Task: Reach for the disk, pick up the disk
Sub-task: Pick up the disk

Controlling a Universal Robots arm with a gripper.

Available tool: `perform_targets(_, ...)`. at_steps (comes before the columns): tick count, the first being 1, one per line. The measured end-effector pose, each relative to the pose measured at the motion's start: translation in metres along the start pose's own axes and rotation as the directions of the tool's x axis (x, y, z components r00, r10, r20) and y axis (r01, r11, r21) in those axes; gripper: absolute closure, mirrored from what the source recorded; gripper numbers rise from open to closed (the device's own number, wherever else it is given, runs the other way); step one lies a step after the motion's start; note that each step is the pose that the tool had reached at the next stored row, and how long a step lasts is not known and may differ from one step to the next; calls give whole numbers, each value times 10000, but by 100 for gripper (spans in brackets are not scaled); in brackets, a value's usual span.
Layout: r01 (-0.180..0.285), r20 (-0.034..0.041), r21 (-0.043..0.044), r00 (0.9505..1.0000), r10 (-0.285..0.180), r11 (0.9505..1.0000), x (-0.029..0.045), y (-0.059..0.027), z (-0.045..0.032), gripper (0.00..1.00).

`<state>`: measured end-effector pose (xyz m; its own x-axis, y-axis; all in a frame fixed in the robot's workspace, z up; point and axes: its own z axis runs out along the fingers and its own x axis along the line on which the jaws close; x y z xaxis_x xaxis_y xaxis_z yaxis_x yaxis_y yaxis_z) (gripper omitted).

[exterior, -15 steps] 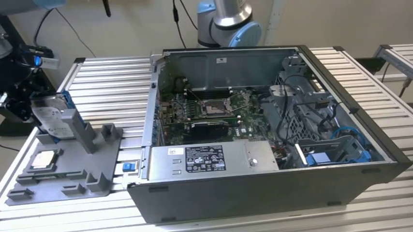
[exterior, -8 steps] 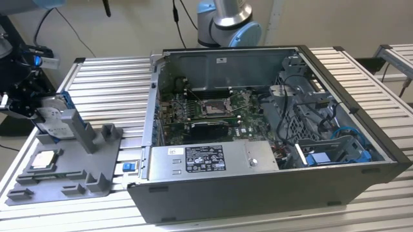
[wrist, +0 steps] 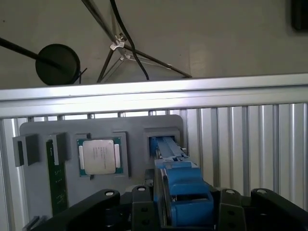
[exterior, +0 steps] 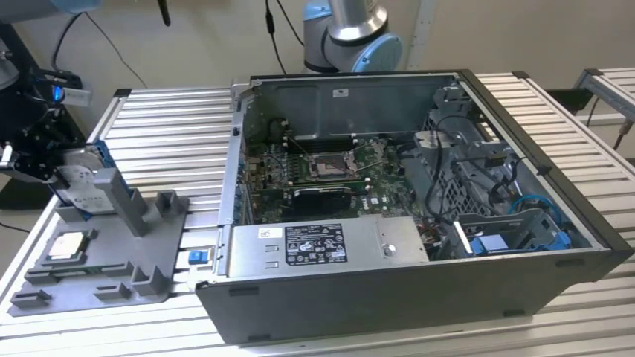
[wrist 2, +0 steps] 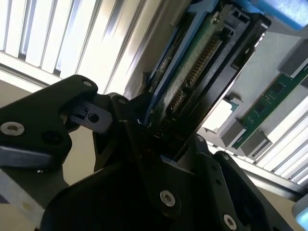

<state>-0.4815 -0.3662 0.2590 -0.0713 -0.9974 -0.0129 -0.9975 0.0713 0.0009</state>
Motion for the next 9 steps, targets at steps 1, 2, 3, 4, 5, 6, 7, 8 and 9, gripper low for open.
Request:
perform_targets(1,0,-2,-1,10000,0,10000,0,0,-8,0)
perform_targets(2,1,-3,3,10000,-1,10000,1,0,-14,100)
perform_targets(3,1,2,6,10000,-1,10000,0,-1,-20,100)
perform_targets(4,1,3,7,10000,-1,10000,0,-1,-22,100)
perform_targets(5,1,3,6,10000,-1,10000,0,-1,-22,100)
perform_targets(6,1,2,3,10000,-1,10000,0,-1,-24,100)
perform_targets(7,0,0,0,10000,0,10000,0,0,-26,100)
perform_targets(8,0,0,0,10000,0,10000,-1,0,-26,100)
perform_targets(9,0,0,-1,10000,0,10000,-1,0,-26,100)
